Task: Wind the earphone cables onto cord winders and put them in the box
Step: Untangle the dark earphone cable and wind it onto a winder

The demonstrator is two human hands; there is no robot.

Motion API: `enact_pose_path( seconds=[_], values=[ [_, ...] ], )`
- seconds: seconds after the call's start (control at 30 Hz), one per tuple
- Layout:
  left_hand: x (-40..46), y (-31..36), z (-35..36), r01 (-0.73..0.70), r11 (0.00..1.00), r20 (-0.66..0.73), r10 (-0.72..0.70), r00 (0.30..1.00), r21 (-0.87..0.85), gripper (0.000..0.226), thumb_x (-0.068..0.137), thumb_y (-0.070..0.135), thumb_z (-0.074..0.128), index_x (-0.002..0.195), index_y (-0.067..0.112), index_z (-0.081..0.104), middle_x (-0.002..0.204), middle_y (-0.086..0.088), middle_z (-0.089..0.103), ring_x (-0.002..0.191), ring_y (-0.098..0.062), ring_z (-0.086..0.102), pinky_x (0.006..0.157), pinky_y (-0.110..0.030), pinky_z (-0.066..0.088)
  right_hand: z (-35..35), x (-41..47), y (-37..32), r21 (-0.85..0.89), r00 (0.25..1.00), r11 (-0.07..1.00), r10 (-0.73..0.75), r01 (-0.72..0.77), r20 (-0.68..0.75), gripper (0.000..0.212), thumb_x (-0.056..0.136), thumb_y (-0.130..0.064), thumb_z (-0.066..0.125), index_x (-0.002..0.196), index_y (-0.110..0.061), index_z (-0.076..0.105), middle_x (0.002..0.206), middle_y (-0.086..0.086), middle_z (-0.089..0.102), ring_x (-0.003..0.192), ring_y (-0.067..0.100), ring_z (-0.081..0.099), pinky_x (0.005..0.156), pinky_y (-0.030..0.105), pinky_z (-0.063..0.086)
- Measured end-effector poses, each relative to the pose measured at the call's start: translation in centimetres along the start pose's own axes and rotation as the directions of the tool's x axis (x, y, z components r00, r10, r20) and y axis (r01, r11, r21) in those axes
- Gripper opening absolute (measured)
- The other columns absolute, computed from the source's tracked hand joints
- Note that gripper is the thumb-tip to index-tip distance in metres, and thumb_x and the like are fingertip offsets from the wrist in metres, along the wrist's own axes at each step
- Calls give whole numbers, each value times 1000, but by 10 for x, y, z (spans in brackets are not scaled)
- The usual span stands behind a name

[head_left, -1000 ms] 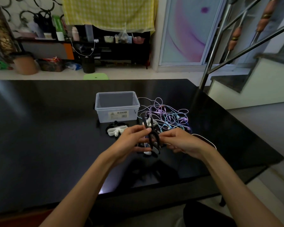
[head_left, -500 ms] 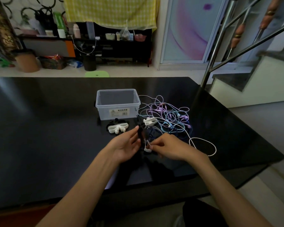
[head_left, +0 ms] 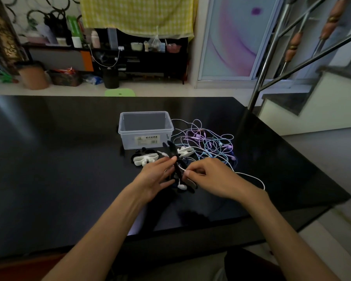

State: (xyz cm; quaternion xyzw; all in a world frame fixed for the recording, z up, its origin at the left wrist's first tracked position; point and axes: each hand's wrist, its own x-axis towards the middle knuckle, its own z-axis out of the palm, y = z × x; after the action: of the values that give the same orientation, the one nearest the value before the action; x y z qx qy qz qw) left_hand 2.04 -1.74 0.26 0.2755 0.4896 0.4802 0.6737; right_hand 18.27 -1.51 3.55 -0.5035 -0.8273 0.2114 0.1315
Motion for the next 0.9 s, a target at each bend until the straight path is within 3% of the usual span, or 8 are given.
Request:
enact_pose_path(
  seconds=[0.13, 0.3, 0.47, 0.57, 0.67, 0.8, 0.9],
  values=[
    [-3, -5, 2, -162, 947, -9, 171, 985, 276, 18, 91, 16, 61, 109, 15, 59, 86, 1, 66, 74, -6, 63, 68, -22, 49, -1, -5, -3, -89, 999, 996, -31, 28, -30, 24, 92, -40, 49, 98, -31, 70, 90, -4, 72, 90, 15, 65, 80, 37, 52],
    [-7, -5, 9, -182, 885, 93, 158, 983, 428, 31, 93, 9, 56, 124, 7, 52, 85, 4, 65, 62, 6, 60, 53, -8, 45, -14, -10, -1, -219, 967, 974, -112, 61, -228, 23, 93, -39, 52, 106, -33, 70, 100, -9, 71, 92, 10, 63, 78, 30, 50],
    [-11, -1, 14, -183, 876, 130, 138, 982, 447, 30, 92, 6, 56, 122, -1, 55, 82, -1, 64, 50, 11, 58, 43, -4, 36, -15, -9, 13, -266, 923, 962, -158, 64, -350, 23, 91, -43, 55, 109, -39, 68, 90, -9, 68, 82, 6, 59, 58, 13, 32],
    [-12, 1, 11, -177, 866, 181, 102, 978, 467, 32, 92, 15, 58, 123, 9, 59, 88, 4, 69, 68, 7, 63, 55, -7, 44, -15, -5, 21, -117, 920, 993, -77, 34, -383, 33, 86, -45, 61, 119, -42, 61, 74, -11, 65, 68, -3, 54, 62, 19, 41],
    [-11, 0, 8, -160, 884, 212, 71, 975, 440, 34, 91, 17, 59, 125, 14, 57, 101, 1, 69, 87, -2, 63, 72, -15, 49, -15, 1, 31, 33, 940, 999, 19, -8, -342, 59, 82, -44, 66, 136, -39, 43, 51, -5, 40, 49, 5, 37, 59, 28, 37],
    [-15, 3, 6, -170, 871, 302, 27, 953, 460, 30, 93, 18, 57, 122, 23, 60, 95, 6, 67, 76, 7, 62, 60, -8, 46, -21, -2, 39, 285, 990, 959, 50, -10, -134, 51, 85, -38, 64, 133, -29, 50, 52, -7, 32, 48, 2, 33, 52, 12, 30],
    [-18, 4, 4, -179, 852, 373, -21, 928, 491, 29, 93, 20, 56, 121, 28, 61, 92, 10, 67, 74, 7, 59, 63, -13, 42, -24, -4, 43, 392, 1000, 920, 11, -9, -4, 47, 82, -43, 61, 127, -29, 57, 56, -4, 34, 55, 6, 34, 56, 18, 29]
  ],
)
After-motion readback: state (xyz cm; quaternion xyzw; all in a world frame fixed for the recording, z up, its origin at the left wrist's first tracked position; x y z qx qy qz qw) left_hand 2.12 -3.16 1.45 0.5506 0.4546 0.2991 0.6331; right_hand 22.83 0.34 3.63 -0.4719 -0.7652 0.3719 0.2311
